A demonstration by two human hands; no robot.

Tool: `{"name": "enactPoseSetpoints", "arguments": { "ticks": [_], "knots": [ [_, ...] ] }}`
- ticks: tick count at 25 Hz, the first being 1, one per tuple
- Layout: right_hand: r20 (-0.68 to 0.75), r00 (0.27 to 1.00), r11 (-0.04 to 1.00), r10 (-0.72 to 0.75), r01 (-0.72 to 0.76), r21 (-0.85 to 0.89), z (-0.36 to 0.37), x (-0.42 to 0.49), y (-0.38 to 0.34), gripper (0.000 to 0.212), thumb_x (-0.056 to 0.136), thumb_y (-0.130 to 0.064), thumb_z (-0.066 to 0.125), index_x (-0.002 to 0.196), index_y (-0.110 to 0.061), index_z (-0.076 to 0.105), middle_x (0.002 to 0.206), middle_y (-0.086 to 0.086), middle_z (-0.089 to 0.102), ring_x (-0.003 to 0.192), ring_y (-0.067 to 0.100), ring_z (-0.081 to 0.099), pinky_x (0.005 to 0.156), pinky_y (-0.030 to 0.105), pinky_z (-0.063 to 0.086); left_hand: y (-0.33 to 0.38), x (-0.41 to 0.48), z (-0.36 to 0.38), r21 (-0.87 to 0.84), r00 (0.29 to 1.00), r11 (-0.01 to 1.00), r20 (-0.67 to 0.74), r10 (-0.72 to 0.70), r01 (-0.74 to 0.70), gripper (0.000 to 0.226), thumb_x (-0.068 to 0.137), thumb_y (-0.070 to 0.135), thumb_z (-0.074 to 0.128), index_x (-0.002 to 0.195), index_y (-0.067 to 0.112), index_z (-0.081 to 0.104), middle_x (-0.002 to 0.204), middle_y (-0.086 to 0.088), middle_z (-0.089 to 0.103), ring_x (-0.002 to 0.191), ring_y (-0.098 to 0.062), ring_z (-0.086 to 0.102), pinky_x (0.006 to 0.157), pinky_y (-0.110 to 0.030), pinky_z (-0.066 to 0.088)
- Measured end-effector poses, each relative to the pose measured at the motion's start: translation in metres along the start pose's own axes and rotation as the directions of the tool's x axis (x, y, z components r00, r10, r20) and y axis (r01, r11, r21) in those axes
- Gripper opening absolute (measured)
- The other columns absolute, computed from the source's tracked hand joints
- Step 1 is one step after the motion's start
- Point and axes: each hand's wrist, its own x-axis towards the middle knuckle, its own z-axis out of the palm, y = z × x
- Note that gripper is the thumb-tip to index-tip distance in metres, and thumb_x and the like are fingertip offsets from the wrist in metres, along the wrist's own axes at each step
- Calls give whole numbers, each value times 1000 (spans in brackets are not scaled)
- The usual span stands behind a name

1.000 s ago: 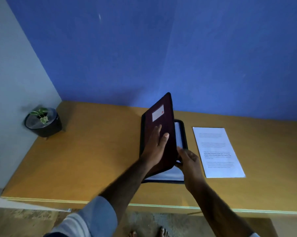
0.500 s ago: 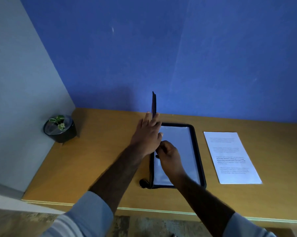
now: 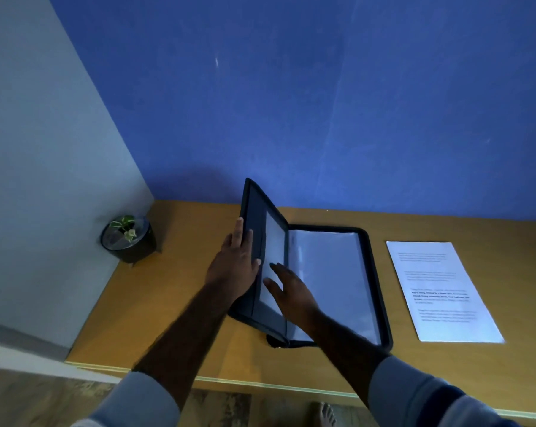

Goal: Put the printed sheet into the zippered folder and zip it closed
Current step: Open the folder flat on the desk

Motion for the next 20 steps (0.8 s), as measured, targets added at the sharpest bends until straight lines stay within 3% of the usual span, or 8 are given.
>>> {"name": "enactPoseSetpoints", "arguments": {
  "ticks": [5,9,12,17,20],
  "knots": [
    [-36,983,922,178,-180,-343,-43,-7,106,65,104,-60,27,161,-29,19,170,1,16,157,22,10,126,48,14,-43,2,24,58,997,998,-63,-33,37,71,103,41,47,161,14,18,171,-11,-5,156,-32,13,116,-44,38],
    [-113,938,838,326,-342,-424,-76,-20,177,69,104,-60,26,162,-28,10,172,4,3,158,25,-2,126,51,7,-69,5,50,71,987,985,-52,-152,155,66,101,38,51,158,14,28,170,-13,7,148,-38,30,106,-49,46],
    [-121,932,819,343,-360,-448,-84,-28,212,71,103,-59,32,163,-25,15,172,5,5,158,25,1,125,50,12,-77,5,68,10,973,973,9,-230,230,66,102,40,51,158,16,28,170,-11,7,150,-37,27,108,-51,44],
    [-129,962,856,241,-273,-439,-77,-23,234,71,99,-52,50,159,-18,31,169,14,17,156,34,13,119,49,30,-91,0,87,-45,953,956,111,-282,289,66,103,40,49,160,19,23,171,-5,1,156,-28,11,119,-44,33],
    [-144,966,865,215,-257,-430,-69,-23,235,71,98,-46,58,157,-13,36,168,18,21,155,37,15,119,51,32,-95,-1,101,-88,929,929,126,-347,359,72,100,44,52,161,22,20,171,-2,0,157,-26,9,121,-46,31]
  ]
}}
